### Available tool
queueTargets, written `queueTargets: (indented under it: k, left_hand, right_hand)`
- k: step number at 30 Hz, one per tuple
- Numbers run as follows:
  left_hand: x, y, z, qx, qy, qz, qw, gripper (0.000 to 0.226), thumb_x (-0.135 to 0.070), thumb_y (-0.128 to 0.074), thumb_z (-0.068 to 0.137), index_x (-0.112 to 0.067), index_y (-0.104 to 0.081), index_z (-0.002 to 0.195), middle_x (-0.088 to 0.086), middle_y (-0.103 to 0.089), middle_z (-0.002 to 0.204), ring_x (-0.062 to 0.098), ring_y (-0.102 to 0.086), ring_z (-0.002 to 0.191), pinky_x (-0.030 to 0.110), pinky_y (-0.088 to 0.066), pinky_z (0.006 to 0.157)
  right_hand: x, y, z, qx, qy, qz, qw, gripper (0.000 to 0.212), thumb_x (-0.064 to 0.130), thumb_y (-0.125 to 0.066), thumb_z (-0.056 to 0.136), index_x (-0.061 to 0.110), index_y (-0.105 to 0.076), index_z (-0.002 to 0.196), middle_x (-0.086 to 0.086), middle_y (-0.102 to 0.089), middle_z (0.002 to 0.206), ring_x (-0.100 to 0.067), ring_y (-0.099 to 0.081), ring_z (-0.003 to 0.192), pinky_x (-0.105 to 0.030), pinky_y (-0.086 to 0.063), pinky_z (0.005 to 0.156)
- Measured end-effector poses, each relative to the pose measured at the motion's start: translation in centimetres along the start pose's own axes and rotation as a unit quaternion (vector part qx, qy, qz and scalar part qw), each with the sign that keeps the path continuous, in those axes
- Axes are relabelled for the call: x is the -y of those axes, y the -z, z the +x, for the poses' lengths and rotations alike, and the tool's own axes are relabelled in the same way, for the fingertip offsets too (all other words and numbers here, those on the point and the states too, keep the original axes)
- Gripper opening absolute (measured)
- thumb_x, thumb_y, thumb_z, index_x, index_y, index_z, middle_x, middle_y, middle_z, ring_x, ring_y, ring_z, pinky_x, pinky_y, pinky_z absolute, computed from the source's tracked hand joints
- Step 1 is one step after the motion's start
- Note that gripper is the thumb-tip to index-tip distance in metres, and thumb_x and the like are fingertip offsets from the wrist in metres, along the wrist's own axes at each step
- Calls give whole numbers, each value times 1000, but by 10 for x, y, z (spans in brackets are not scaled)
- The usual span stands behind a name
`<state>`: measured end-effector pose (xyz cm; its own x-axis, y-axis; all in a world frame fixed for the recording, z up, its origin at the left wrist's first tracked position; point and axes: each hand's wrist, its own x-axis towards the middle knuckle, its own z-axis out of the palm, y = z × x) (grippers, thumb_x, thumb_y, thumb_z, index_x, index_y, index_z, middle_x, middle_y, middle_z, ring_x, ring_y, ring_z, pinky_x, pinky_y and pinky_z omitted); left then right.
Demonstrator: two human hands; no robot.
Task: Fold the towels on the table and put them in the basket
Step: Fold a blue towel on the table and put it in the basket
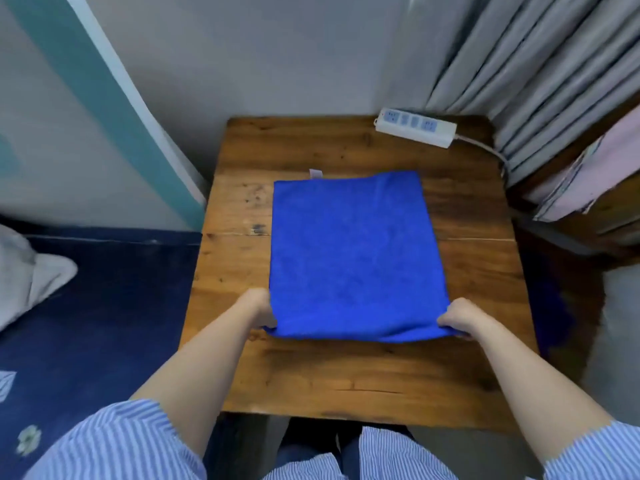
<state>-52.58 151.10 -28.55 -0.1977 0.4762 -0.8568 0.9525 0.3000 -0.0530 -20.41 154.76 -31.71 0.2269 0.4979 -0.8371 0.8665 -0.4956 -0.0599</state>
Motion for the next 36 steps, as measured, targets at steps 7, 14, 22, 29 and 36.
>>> queueTargets:
  k: [7, 14, 22, 29, 36]
  left_hand:
    - [-2, -44, 5, 130, 16, 188, 973, 26, -18, -44, 93, -11, -45, 68, 7, -45, 73, 20, -48, 69, 28, -46, 74]
    - [-18, -12, 28, 43, 5, 126, 991, 33, -23, -38, 96, -8, -52, 123, 8, -53, 127, 26, -53, 115, 31, -45, 91]
    - [-60, 86, 78, -202, -24, 38, 978, 26, -8, -35, 94, -2, -48, 115, 14, -49, 123, 30, -51, 113, 35, -43, 79]
    - [-72, 121, 128, -254, 19, -10, 967, 31, -3, -36, 91, -4, -44, 121, 13, -45, 129, 30, -42, 124, 39, -40, 94]
    - [-49, 114, 151, -297, 19, 2, 955, 25, -15, -41, 94, -5, -52, 114, 15, -53, 118, 34, -45, 116, 40, -41, 89]
  right_hand:
    - [-16, -1, -1, 219, -28, -214, 952, 19, 15, -52, 92, 5, -48, 76, -3, -53, 68, -11, -50, 56, -20, -42, 41]
    - [14, 23, 20, 19, 37, -232, 972, 23, 17, -43, 90, 3, -60, 94, -11, -63, 93, -23, -64, 86, -26, -48, 64]
    - [105, 76, 72, -231, 206, -112, 944, 30, 3, -40, 88, 0, -52, 114, -20, -53, 121, -36, -47, 115, -40, -43, 88]
    - [142, 91, 120, -221, 276, -97, 930, 48, 5, -42, 89, 9, -37, 136, -11, -39, 140, -30, -32, 129, -41, -33, 103]
    - [136, 100, 139, -240, 283, -100, 923, 29, 4, -44, 88, 7, -59, 113, -10, -52, 117, -26, -40, 116, -33, -34, 93]
